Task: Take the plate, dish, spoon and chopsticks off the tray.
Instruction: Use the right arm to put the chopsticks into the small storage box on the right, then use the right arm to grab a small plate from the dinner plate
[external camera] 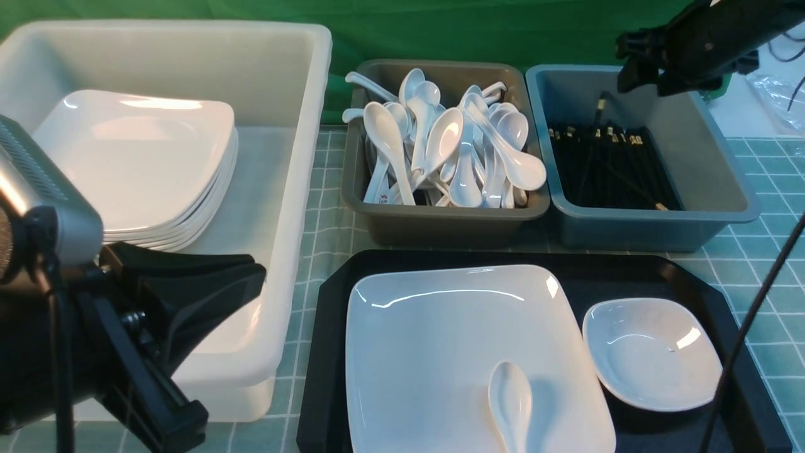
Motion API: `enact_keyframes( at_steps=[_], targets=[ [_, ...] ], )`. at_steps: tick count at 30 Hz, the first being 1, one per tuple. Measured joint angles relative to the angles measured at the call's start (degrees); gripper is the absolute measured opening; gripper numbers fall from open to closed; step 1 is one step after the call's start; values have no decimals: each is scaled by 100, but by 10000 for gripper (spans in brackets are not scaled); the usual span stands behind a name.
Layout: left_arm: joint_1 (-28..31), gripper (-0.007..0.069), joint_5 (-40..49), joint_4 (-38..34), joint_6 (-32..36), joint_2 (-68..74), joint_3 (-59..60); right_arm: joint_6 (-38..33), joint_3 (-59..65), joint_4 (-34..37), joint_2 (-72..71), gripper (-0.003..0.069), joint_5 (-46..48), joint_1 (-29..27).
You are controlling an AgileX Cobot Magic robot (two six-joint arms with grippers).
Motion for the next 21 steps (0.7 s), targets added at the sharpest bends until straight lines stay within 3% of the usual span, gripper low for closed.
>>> enact_keyframes(
  at_steps=[2,4,8,13,14,16,17,18,21],
  targets=[
    [0,13,15,-32,6,0,0,-219,-4,-87,-217,379,388,20],
    [0,13,68,-54,29,0,0,-511,-19,-373,-527,256,1085,132],
    [0,13,184,-54,94,0,0,-717,282,-970,-1133,180,1864,548],
    [0,13,317,-54,109,-68,0,-1143,1762,-1552,-2009,182,1858,1288],
    [0,13,356,-54,109,-140,0,-1250,2689,-1667,-2471,190,1834,1569],
    [0,13,378,-54,109,-197,0,-1296,3369,-1713,-2730,218,1704,1708],
    [0,13,391,-65,109,-276,0,-1360,4268,-1748,-2990,262,1367,1839],
    [0,13,396,-71,114,-296,0,-1360,4376,-1756,-3053,262,1312,1851],
    [0,13,405,-81,119,-460,0,-1614,6125,-1800,-3420,436,-8,2064]
  ],
)
